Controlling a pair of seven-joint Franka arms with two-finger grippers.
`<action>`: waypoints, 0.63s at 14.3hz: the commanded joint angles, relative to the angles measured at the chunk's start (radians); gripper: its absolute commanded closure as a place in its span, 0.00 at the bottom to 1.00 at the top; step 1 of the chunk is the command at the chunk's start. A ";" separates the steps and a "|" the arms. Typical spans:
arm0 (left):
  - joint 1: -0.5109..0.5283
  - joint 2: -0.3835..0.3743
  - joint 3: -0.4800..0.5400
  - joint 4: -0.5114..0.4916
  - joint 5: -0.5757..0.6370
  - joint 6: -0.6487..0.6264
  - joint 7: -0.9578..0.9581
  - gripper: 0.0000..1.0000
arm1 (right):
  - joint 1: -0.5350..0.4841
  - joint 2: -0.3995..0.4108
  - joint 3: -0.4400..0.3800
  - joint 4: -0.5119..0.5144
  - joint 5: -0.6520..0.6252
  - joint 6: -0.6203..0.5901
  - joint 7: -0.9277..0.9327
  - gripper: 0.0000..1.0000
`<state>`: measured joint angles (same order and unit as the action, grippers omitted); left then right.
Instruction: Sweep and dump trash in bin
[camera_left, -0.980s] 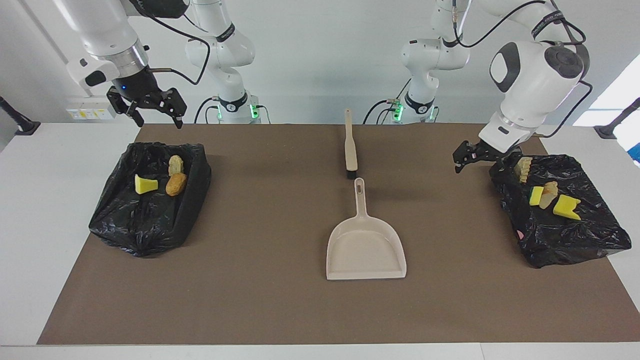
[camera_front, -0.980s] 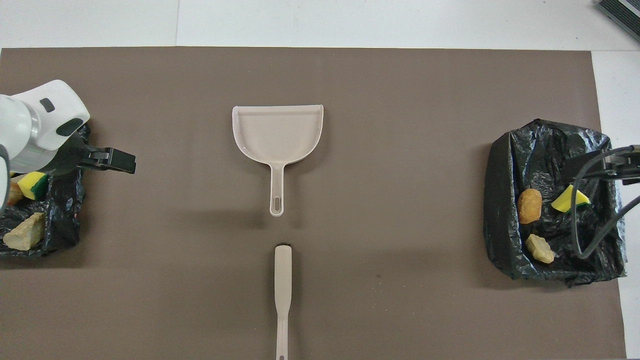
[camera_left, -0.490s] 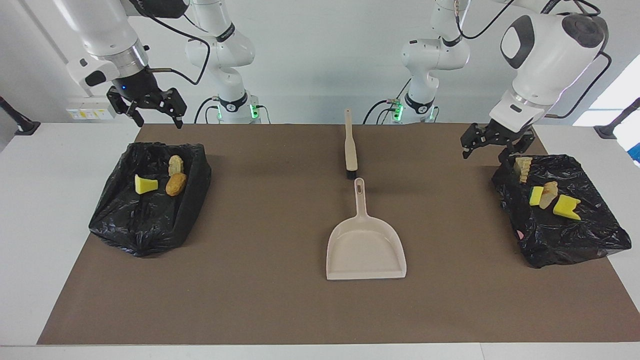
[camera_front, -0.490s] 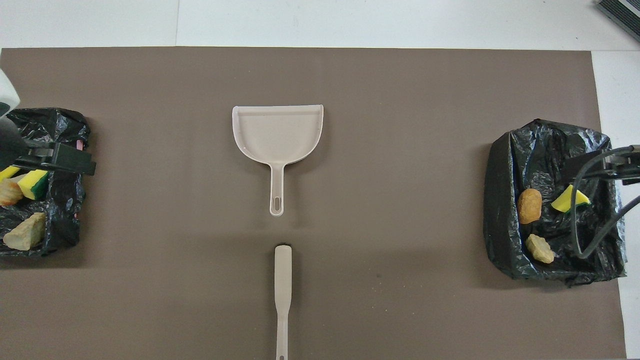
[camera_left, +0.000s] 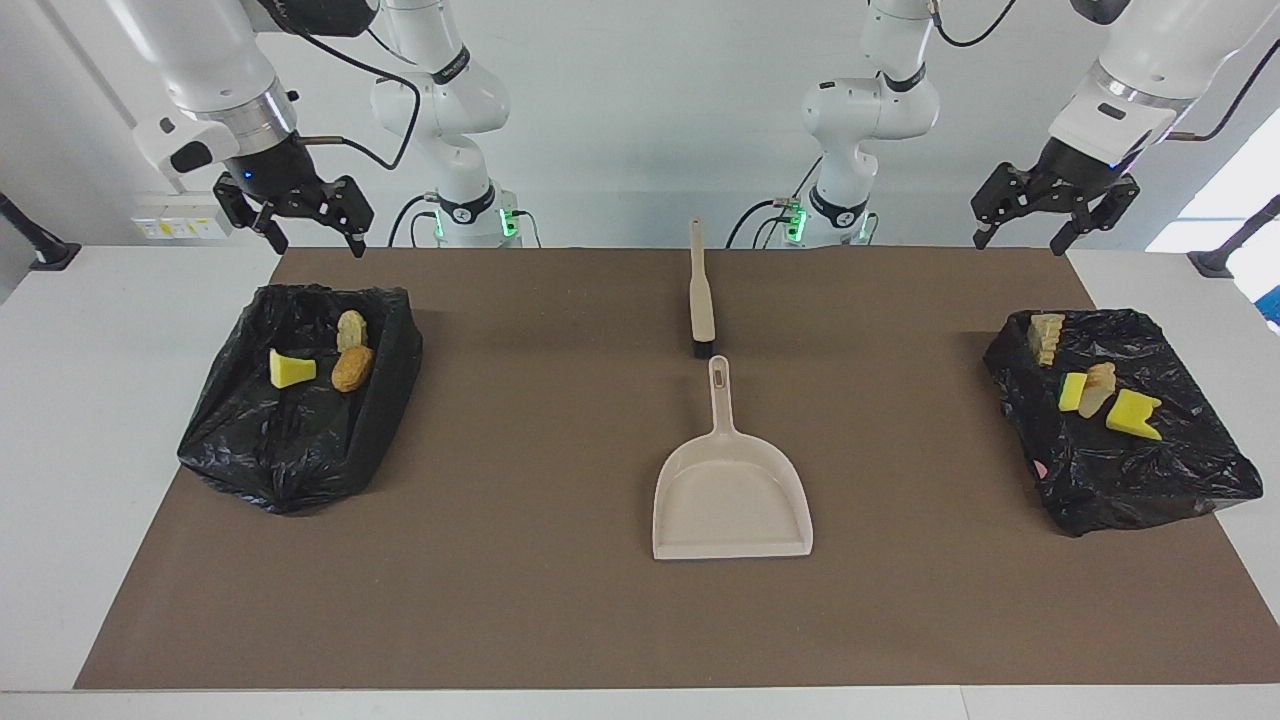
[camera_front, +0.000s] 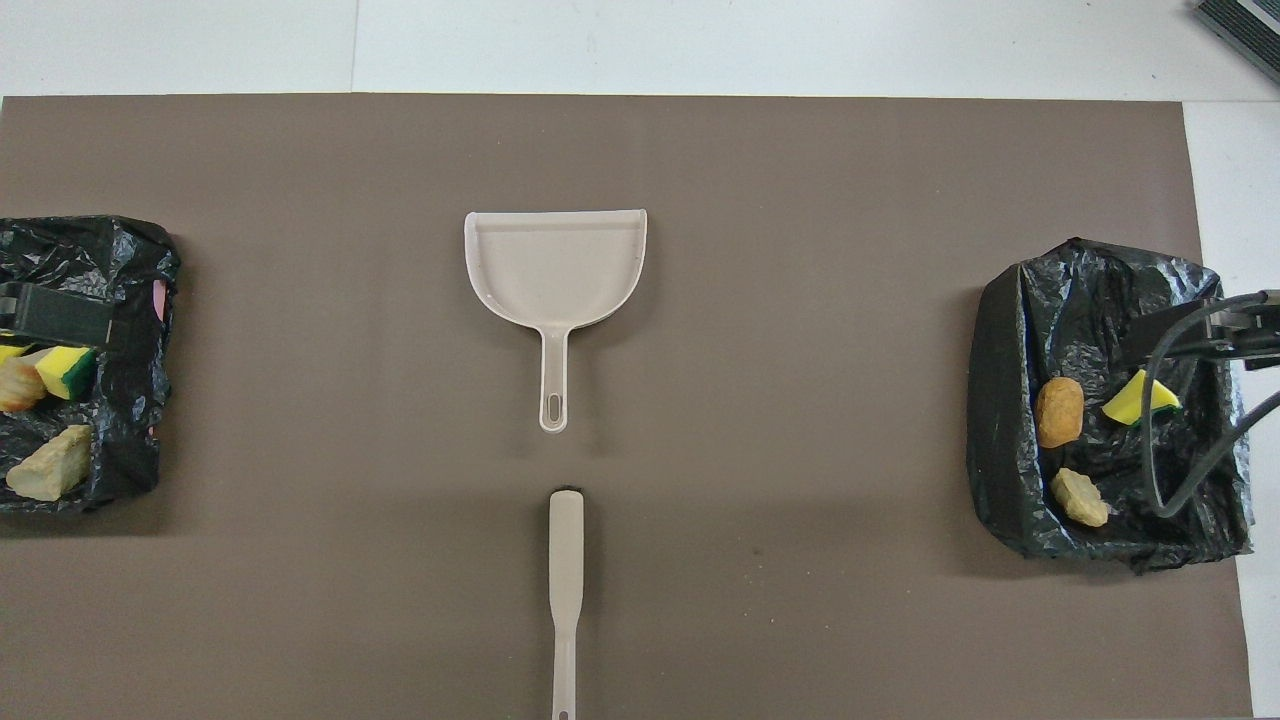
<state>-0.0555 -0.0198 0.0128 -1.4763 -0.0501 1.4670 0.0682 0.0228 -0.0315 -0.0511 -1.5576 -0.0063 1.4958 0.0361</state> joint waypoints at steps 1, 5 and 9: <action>-0.001 -0.026 -0.014 -0.032 0.012 0.007 -0.002 0.00 | -0.003 -0.027 0.003 -0.032 0.003 0.018 0.019 0.00; 0.008 -0.031 -0.020 -0.042 0.010 0.038 -0.001 0.00 | -0.003 -0.027 0.003 -0.032 0.003 0.018 0.019 0.00; 0.008 -0.031 -0.019 -0.049 0.010 0.062 -0.001 0.00 | -0.003 -0.027 0.003 -0.033 0.005 0.017 0.019 0.00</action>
<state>-0.0547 -0.0215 -0.0019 -1.4852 -0.0501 1.5049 0.0668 0.0228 -0.0316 -0.0511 -1.5577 -0.0063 1.4958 0.0361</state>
